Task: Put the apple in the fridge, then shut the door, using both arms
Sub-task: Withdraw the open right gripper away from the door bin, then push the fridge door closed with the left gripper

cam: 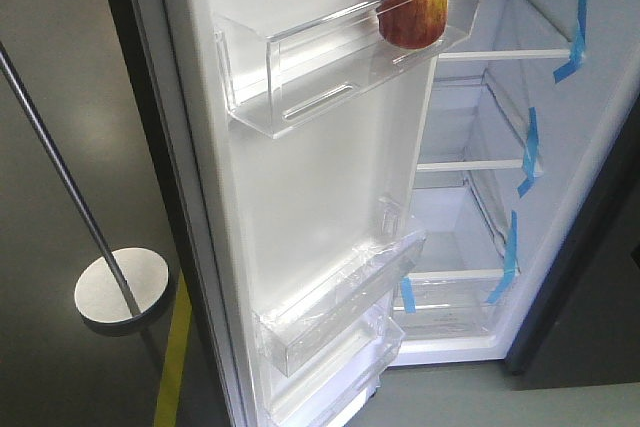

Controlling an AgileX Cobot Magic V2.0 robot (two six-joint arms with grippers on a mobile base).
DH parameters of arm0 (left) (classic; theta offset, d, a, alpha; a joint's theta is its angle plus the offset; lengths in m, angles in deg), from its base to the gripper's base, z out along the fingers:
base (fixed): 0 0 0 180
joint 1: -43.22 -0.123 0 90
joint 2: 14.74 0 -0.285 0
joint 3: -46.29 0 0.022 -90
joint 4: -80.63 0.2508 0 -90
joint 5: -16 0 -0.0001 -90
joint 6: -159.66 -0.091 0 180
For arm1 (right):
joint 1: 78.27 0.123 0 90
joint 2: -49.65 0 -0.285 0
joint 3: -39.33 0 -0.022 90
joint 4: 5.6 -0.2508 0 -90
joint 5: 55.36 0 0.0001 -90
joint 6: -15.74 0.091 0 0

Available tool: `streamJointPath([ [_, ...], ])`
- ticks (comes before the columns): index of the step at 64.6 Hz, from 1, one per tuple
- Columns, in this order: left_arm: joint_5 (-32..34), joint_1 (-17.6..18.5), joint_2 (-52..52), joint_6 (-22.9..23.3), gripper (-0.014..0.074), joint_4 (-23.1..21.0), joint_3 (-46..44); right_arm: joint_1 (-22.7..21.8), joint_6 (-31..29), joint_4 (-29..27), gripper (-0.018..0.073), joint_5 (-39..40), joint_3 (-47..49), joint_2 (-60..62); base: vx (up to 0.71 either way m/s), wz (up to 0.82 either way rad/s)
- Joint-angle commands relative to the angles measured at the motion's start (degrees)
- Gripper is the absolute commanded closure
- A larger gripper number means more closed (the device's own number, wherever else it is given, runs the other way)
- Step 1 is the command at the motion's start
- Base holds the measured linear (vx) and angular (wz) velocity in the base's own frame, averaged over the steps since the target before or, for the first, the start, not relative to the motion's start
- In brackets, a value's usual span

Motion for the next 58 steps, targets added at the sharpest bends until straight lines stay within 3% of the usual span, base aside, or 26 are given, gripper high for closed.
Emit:
streamJointPath([
  [1, 6.4, 0.4, 6.7, 3.7, 0.0517, -0.3, -4.8, -0.2, -0.2, -1.7, 0.0562, 1.7, 1.5, -0.5, 0.0, 0.0],
  [8, 9.7, 0.4, 13.5, 7.2, 0.0433, 1.6, -8.8, -0.2, -0.2, -1.7, 0.0562, 1.6, 1.5, -0.5, 0.0, 0.0],
  [25, 13.1, 0.4, 25.7, 21.0, 0.0218, 12.0, -19.1, -0.2, -0.2, -1.7, 0.0562, 0.8, 1.5, -0.5, 0.0, 0.0],
  [39, 15.6, 0.4, 33.7, 32.7, 0.0207, 21.6, -29.5, -0.2, -0.2, -1.7, 0.0562, 0.3, 1.5, -0.5, 0.0, 0.0],
  [49, 16.6, 0.4, 37.4, 37.6, 0.0207, 27.3, -35.4, -0.2, -0.2, -1.7, 0.0562, 0.2, 1.5, -0.5, 0.0, 0.0],
  [58, 19.8, 0.4, 39.6, 40.6, 0.0207, 29.8, -39.3, -0.2, -0.2, -1.7, 0.0562, 0.0, 1.5, -0.5, 0.0, 0.0],
])
